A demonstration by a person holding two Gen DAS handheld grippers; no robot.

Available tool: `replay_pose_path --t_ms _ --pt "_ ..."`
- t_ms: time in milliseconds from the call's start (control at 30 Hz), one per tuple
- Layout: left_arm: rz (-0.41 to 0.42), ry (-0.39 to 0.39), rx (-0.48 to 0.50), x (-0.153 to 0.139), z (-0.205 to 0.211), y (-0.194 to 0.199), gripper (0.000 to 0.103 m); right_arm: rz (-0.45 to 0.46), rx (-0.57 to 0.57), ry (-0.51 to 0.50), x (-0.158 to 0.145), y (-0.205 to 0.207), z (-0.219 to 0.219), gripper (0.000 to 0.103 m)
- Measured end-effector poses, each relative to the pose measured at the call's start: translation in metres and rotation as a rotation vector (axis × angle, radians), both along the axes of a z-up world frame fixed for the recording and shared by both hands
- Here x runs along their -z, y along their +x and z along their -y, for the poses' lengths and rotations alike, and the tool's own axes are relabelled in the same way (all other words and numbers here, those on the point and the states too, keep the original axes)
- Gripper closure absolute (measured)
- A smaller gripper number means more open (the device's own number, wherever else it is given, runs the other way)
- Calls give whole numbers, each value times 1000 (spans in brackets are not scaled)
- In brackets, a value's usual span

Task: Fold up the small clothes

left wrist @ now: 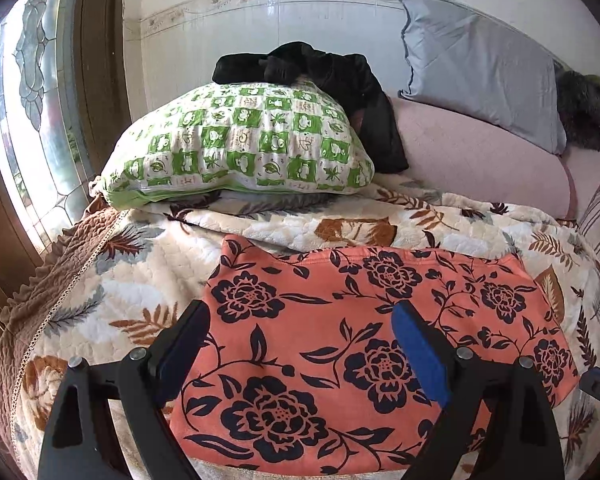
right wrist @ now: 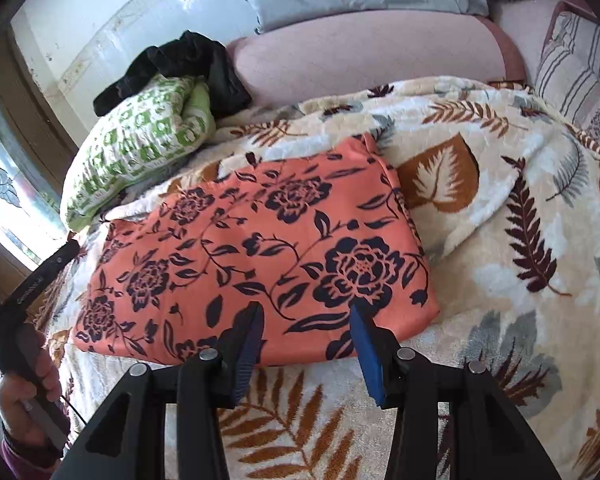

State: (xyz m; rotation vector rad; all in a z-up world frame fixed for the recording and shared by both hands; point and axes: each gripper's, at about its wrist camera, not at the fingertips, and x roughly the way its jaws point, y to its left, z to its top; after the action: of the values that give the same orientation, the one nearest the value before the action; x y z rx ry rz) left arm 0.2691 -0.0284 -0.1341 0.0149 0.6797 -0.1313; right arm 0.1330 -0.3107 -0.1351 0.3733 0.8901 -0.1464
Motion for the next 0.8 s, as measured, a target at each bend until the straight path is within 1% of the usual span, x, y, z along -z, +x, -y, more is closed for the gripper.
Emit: replay_pose_path --t_ms 100,233,367,500,567,667,800 --pt "7 -14 -7 -4 -3 -3 11 39 -21 2 -14 0 -12 54" --pt "15 -5 -18 -6 -7 -7 11 64 -55 6 -25 0 -30 54" --pt "27 -2 -28 -11 -13 -13 11 94 -111 -25 -42 -4 -56 54" --pt "48 3 -43 -18 -23 -21 11 129 -134 -68 -62 -11 -72 54" --pt "54 1 -47 -22 -28 -25 11 138 -140 -83 -68 -14 -77 51" --pt "61 -2 -56 -25 -34 -31 11 135 -141 -97 -72 -15 -85 48" --pt "77 6 -63 -22 -37 -40 11 114 -169 -124 -67 -15 -97 47"
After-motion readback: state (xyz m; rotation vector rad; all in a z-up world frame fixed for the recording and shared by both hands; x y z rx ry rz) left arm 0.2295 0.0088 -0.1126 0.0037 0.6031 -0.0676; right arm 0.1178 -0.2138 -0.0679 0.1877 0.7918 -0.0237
